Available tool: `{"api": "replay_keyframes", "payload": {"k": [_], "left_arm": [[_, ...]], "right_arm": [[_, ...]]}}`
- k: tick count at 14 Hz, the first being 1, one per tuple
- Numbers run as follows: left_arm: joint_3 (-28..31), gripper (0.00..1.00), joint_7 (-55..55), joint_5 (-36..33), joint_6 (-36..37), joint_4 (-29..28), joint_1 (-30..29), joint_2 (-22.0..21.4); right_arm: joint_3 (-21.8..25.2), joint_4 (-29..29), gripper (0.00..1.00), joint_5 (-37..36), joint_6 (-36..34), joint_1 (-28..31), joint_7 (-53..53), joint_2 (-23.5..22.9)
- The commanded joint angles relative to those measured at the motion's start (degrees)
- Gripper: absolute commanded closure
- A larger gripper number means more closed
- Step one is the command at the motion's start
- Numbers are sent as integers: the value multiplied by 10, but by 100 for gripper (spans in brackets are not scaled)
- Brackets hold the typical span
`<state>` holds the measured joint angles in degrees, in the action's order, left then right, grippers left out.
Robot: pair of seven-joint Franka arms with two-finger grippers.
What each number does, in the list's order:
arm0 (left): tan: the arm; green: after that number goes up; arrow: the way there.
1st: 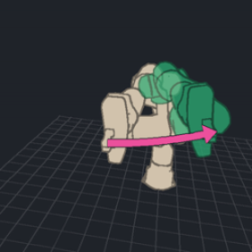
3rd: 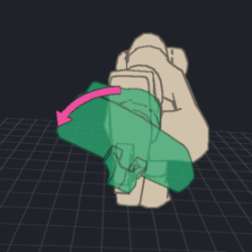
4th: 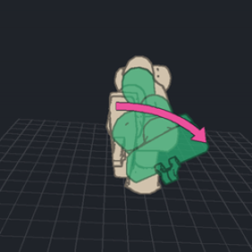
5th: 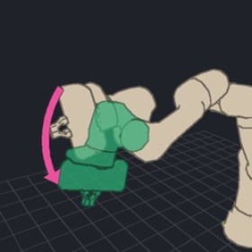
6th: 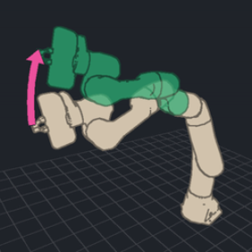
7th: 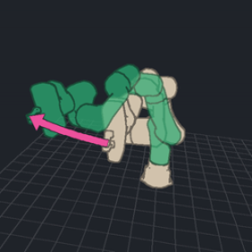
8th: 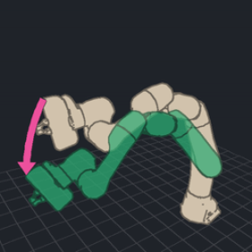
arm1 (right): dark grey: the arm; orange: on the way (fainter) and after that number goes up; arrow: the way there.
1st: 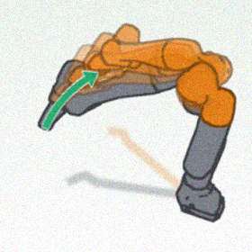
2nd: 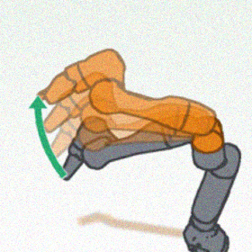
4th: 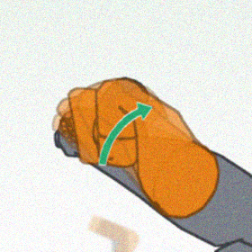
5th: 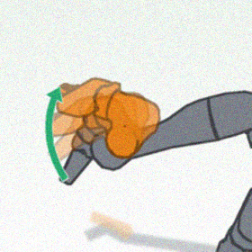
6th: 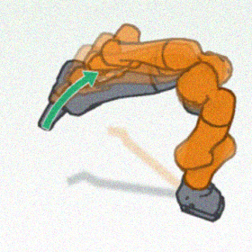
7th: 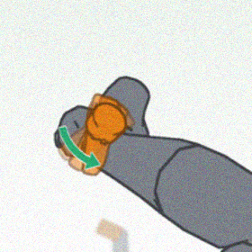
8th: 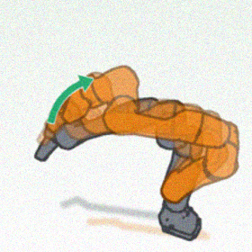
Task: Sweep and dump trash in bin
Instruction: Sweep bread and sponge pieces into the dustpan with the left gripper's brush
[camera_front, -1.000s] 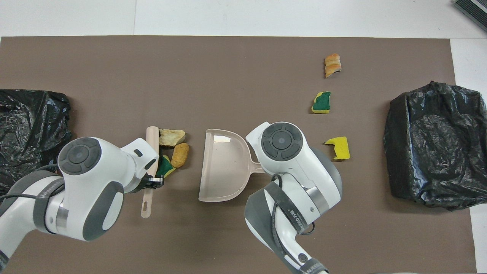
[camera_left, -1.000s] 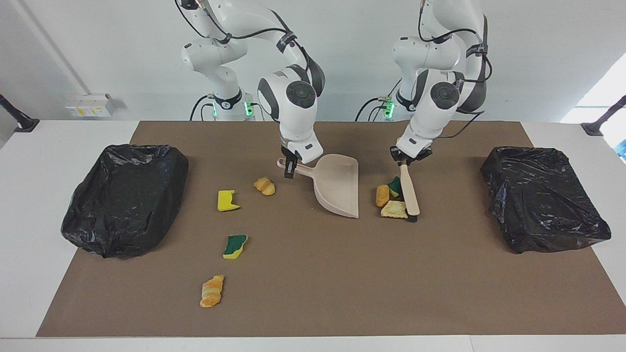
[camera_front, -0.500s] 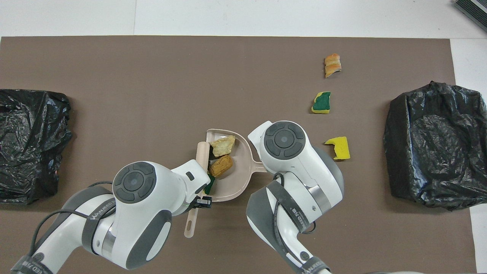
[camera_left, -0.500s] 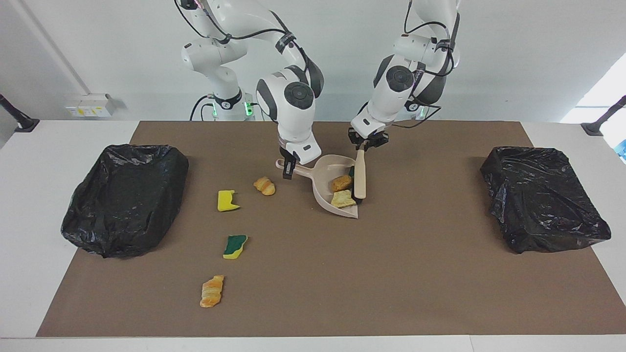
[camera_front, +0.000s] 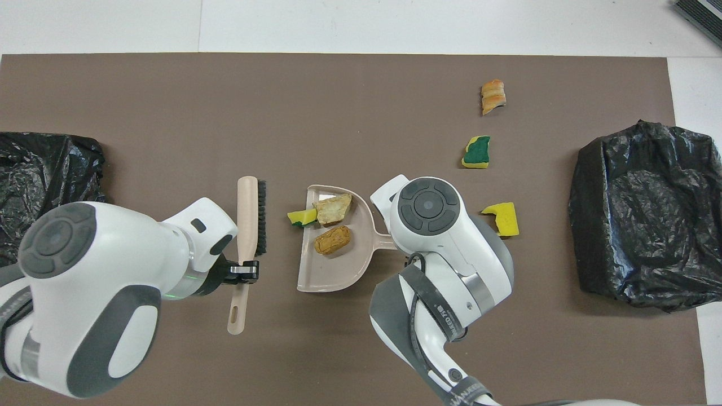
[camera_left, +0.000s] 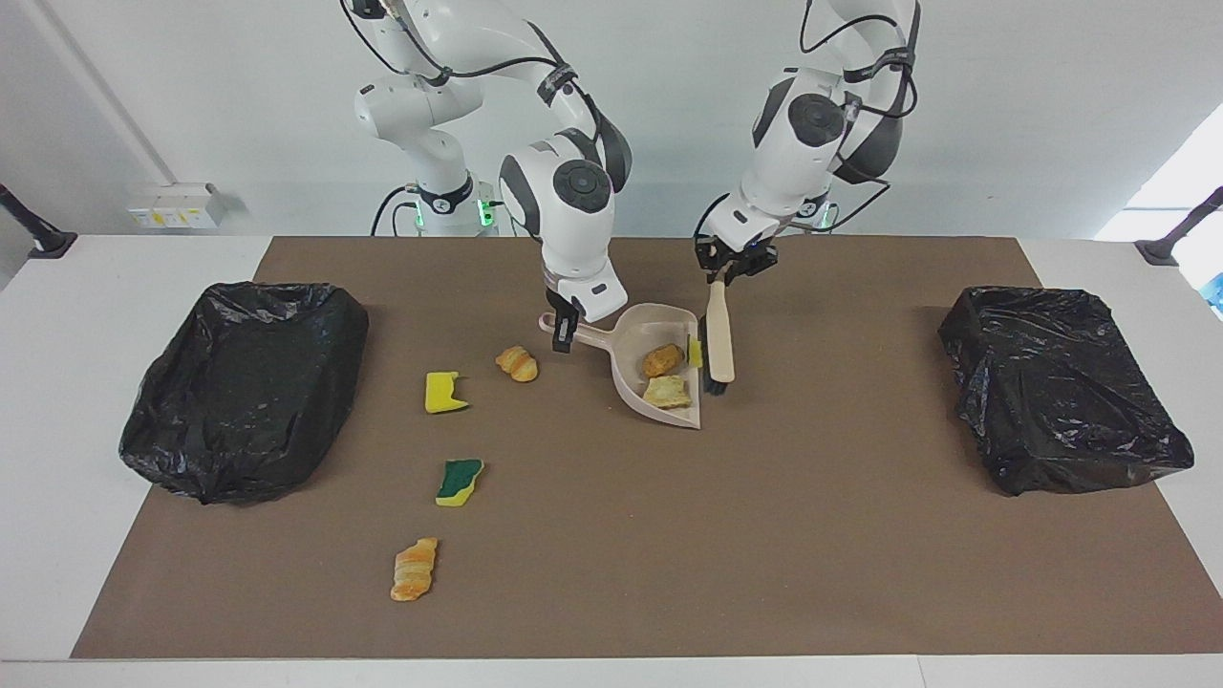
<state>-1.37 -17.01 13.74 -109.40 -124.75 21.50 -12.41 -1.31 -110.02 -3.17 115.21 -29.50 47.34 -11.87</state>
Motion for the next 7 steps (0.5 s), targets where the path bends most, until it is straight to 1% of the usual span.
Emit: {"api": "replay_keyframes", "payload": {"k": [1, 2, 4, 5, 7], "left_arm": [[-4, 100, 0, -1, 15, 2, -28, -3], [-5, 100, 0, -1, 19, 2, -42, -4], [-4, 100, 9, -1, 11, -1, -52, -4], [-4, 100, 35, -1, 11, -3, -75, -4], [-5, 100, 69, -1, 6, -14, -85, 3]], "right_arm": [[-3, -14, 100, 12, 18, 11, 13, 10], [-3, -14, 100, 12, 19, 11, 14, 10], [-3, -15, 100, 12, 20, 14, 21, 10], [-4, -18, 100, 12, 21, 20, 28, 10], [-4, -31, 100, 12, 34, 19, 35, 11]]}}
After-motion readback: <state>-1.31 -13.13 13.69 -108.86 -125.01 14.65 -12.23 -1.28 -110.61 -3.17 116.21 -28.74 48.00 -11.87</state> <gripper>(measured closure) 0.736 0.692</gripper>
